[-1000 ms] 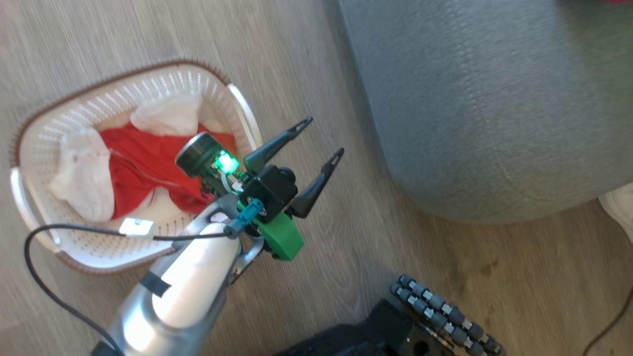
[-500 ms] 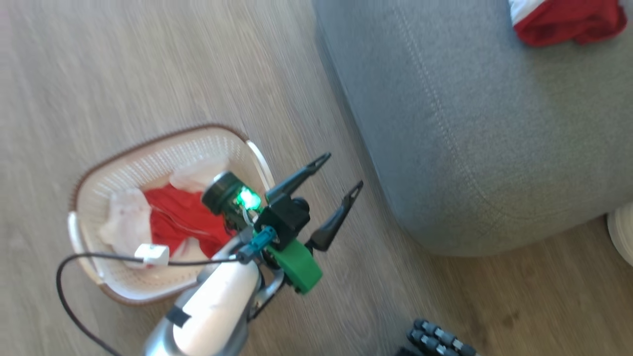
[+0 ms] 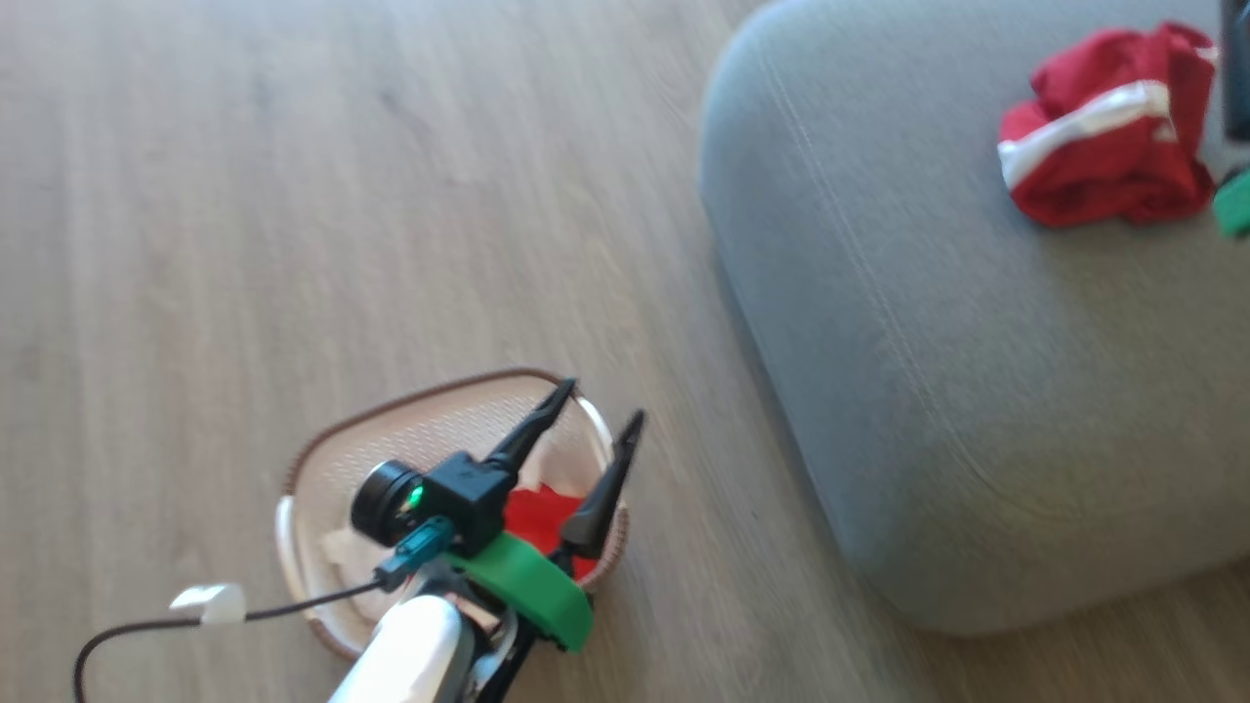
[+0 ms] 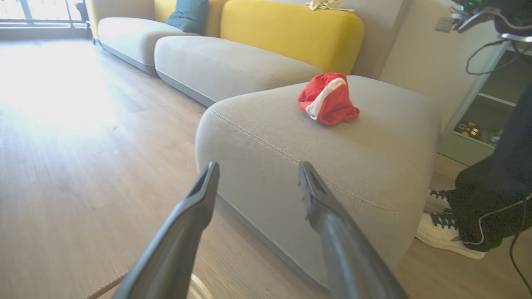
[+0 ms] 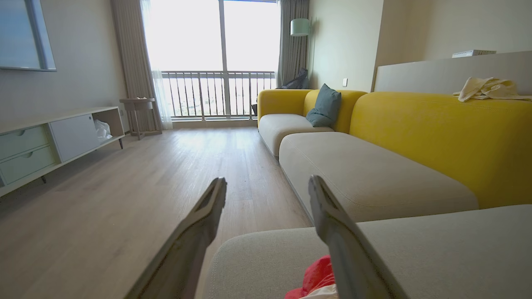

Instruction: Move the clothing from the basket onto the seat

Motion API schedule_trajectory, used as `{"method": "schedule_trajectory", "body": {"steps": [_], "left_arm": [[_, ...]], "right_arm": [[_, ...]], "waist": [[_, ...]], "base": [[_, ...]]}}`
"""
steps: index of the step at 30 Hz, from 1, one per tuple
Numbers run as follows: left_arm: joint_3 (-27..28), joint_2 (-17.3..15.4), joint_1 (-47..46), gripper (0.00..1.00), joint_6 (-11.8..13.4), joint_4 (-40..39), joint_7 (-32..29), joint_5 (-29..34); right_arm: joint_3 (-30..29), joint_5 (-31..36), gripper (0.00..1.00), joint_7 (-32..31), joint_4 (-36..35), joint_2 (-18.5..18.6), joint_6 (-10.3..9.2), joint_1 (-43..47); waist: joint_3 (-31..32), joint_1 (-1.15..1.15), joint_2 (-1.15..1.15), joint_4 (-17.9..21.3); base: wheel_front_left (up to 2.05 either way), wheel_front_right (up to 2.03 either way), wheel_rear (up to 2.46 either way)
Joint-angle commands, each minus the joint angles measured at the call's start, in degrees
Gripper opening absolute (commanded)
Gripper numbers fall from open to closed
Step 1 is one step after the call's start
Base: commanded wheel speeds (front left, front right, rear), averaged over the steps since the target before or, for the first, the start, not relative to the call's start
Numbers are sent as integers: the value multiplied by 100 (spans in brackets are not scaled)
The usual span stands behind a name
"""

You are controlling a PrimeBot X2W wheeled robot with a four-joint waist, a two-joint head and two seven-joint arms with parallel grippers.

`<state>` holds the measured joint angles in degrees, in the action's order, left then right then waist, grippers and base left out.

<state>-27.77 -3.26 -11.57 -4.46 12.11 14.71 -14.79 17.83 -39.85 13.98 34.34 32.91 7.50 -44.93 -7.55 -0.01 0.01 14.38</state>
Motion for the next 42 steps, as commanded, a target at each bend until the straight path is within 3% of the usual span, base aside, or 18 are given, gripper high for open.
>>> {"method": "schedule_trajectory", "body": {"steps": [1, 6, 12, 21, 34, 42], "left_arm": [[264, 36, -45, 100, 58, -212, 29, -41], [592, 37, 119, 100, 430, -317, 29, 6], [750, 37, 299, 100, 764, -415, 29, 15], [970, 38, 515, 100, 1120, -460, 29, 18], [990, 38, 807, 100, 1460, -460, 29, 106], [1062, 38, 934, 100, 1453, -233, 29, -51]], "right_arm": [[-5, -79, 100, 69, -333, 139, -1, 187], [-514, -94, 100, 98, -1321, -1, -1, 1035], [-1232, 227, 100, 100, -2389, -688, -1, 2273], [-1654, 558, 100, 101, -3253, -1695, -1, 3576], [-1865, 1238, 100, 101, -3124, -2584, -1, 4579], [-1782, 1422, 100, 102, -2949, -2710, -1, 4773]], "waist": [[340, 1, -1, -350], [549, 1, -1, -695], [678, 1, -1, -1147], [689, 1, -1, -1644], [745, 1, -1, -1800], [760, 1, -1, -1728]], "base": [[0, 0, 0], [0, 0, 0], [0, 0, 0], [0, 0, 0], [0, 0, 0], [0, 0, 0]]}}
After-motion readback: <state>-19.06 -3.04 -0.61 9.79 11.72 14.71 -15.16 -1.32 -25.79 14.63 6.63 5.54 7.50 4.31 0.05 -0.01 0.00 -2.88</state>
